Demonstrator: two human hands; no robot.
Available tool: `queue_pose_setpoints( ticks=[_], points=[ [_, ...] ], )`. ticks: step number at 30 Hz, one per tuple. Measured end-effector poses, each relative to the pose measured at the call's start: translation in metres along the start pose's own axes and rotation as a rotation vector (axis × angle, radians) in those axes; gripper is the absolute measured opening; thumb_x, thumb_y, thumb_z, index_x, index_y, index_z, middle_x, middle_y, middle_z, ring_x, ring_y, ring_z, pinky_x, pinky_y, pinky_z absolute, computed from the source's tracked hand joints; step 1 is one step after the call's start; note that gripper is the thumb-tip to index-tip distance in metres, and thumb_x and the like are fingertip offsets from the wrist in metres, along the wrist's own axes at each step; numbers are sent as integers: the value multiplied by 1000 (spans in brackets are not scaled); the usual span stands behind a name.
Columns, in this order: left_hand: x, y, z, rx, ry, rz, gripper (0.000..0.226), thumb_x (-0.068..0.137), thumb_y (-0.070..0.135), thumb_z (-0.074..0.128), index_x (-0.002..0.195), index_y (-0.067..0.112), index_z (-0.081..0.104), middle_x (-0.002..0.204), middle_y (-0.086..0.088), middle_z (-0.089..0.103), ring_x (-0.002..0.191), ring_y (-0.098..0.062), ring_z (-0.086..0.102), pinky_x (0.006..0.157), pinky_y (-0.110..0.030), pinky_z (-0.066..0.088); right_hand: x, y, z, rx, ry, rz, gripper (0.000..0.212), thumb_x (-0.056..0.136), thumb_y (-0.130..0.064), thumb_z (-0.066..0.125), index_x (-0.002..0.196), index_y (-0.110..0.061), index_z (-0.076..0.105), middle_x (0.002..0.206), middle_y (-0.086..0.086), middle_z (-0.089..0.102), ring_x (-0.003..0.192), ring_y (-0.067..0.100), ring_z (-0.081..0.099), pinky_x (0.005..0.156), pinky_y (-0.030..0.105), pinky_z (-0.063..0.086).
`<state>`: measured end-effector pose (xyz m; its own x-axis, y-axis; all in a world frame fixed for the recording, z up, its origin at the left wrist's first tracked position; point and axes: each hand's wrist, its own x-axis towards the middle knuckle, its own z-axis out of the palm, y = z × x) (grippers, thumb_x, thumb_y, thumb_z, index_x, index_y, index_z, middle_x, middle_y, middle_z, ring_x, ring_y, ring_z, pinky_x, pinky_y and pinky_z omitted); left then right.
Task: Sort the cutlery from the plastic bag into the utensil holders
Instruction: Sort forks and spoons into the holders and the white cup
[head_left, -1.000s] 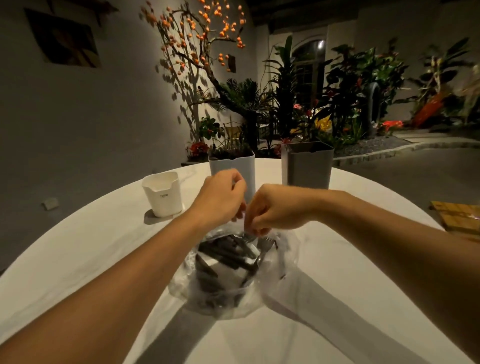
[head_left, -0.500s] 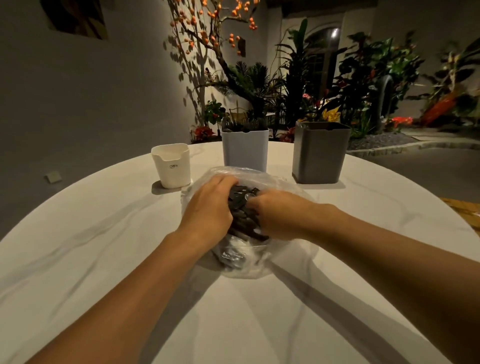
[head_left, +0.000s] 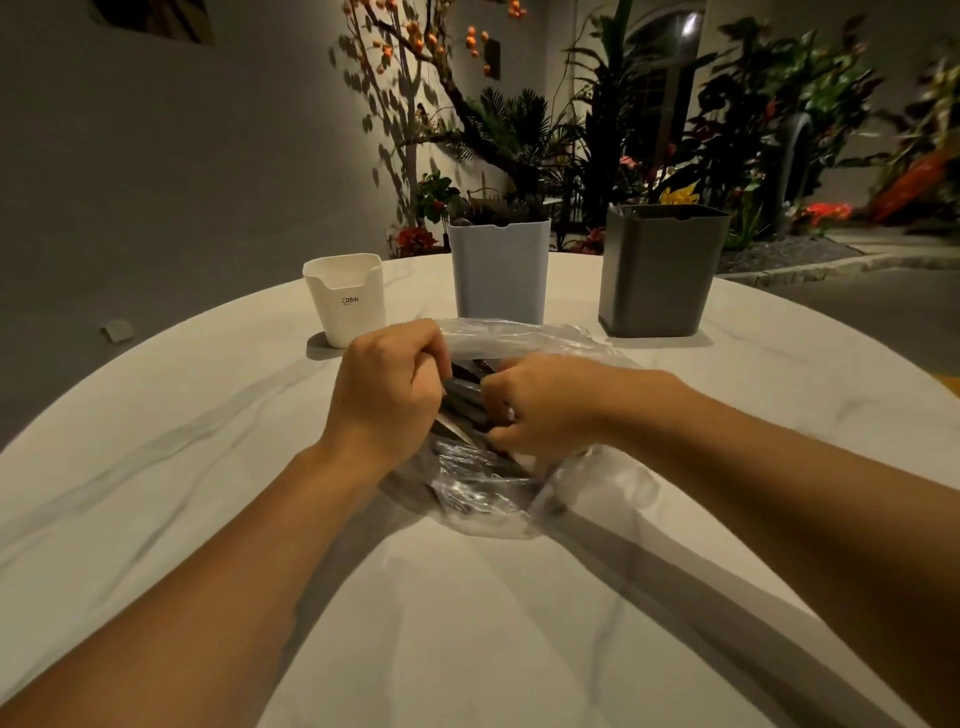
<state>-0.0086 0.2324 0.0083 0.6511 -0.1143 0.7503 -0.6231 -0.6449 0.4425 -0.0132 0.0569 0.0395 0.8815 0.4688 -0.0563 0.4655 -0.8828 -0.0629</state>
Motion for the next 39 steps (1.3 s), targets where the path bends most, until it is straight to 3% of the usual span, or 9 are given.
queue_pose_setpoints(
  ticks=[3, 7, 13, 19, 24, 28, 31, 36, 39],
  points=[
    [-1, -2, 2, -17, 26, -80, 23, 87, 14, 43, 73, 17, 62, 69, 1, 63, 70, -18, 60, 79, -36, 56, -11, -6, 9, -92, 71, 68, 62, 90, -71, 45, 137, -30, 46, 133, 4, 54, 113, 24, 54, 94, 42, 51],
    [-8, 2, 6, 5, 4, -101, 22, 91, 13, 49, 75, 19, 62, 73, 1, 64, 73, -15, 59, 78, -21, 48, -14, -17, 19, -46, -117, 151, 97, 76, -92, 34, 154, -37, 20, 159, 4, 29, 144, 34, 29, 112, 53, 33],
    [-13, 7, 6, 43, 32, -114, 26, 90, -4, 56, 74, 14, 64, 76, -1, 62, 86, 17, 46, 69, -14, 39, -26, -9, 18, -133, 238, 214, 31, 92, -43, 61, 117, -24, 61, 104, 1, 65, 88, 18, 58, 76, 32, 52],
    [-14, 6, 10, 53, 60, -56, 25, 89, -4, 56, 73, 14, 63, 74, -1, 62, 78, 3, 50, 71, -27, 49, -20, -32, 35, -64, 119, 295, 95, 75, -91, 35, 144, -26, 40, 143, 9, 48, 133, 33, 41, 112, 53, 33],
    [-14, 4, 10, 64, 72, -97, 24, 91, 2, 55, 74, 18, 61, 78, 4, 58, 88, 19, 45, 72, -11, 36, -23, -22, 20, -119, 237, 252, 50, 88, -55, 60, 126, -24, 51, 102, 0, 56, 89, 21, 50, 75, 34, 41],
    [-13, 2, 10, 40, 72, -105, 22, 91, 5, 53, 76, 19, 61, 80, 3, 60, 94, 25, 40, 74, -13, 34, -30, -24, 23, -210, 227, 227, 63, 84, -79, 45, 113, -24, 57, 98, -1, 54, 89, 18, 50, 78, 35, 44],
    [-14, 1, 10, 59, 75, -111, 23, 92, 0, 55, 78, 17, 62, 78, 7, 57, 94, 27, 38, 73, -12, 35, -32, -27, 21, -187, 302, 125, 41, 91, -57, 56, 114, -24, 62, 94, -2, 62, 82, 18, 58, 73, 33, 51],
    [-12, 1, 7, 88, -172, -146, 23, 92, 1, 52, 89, 22, 61, 89, 9, 58, 91, -6, 54, 77, -14, 43, -39, -26, 23, -176, 416, 56, 28, 96, -40, 56, 116, -23, 65, 95, -1, 65, 81, 20, 60, 74, 33, 51],
    [-12, -3, 5, 99, -286, -99, 34, 86, -4, 52, 98, 26, 64, 101, 11, 61, 97, -8, 53, 90, -21, 45, -40, -21, 27, -169, 466, 52, 25, 98, -40, 54, 115, -24, 61, 89, -5, 56, 77, 17, 53, 69, 29, 43]
  ],
)
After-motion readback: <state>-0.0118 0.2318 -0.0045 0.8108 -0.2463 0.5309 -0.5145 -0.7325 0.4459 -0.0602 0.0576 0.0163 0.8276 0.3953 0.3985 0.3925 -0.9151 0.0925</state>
